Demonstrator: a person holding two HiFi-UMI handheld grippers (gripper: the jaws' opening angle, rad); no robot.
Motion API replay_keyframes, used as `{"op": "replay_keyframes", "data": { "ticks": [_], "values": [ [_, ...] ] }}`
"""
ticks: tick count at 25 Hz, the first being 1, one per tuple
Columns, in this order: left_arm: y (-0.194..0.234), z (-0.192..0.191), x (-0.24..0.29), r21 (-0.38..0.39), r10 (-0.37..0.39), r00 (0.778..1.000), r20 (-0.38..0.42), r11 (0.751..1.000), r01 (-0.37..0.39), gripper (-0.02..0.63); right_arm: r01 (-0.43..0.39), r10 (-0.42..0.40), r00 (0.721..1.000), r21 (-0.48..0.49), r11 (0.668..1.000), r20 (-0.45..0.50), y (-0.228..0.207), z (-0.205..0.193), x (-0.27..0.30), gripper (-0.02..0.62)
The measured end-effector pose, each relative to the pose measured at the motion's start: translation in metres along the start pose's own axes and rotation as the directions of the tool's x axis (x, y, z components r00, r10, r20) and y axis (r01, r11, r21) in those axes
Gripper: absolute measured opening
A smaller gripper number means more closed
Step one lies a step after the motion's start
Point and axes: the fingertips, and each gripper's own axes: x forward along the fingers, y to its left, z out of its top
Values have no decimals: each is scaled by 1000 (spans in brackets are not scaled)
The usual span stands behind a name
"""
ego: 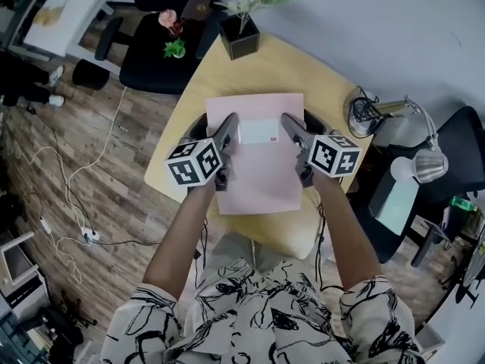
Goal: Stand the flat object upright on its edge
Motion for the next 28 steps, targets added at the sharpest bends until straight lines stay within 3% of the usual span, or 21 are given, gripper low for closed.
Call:
{"op": "replay_keyframes", "data": {
  "ticks": [14, 28],
  "values": [
    [-70, 69, -69, 157, -95, 985, 144, 985, 73, 310, 2, 32, 989, -224, 975, 147, 65, 65, -74, 278],
    [-117, 105, -108, 327, -190, 958, 217, 938, 112, 310, 44, 54, 960, -338, 940, 274, 102, 107, -122, 278]
  ]
}}
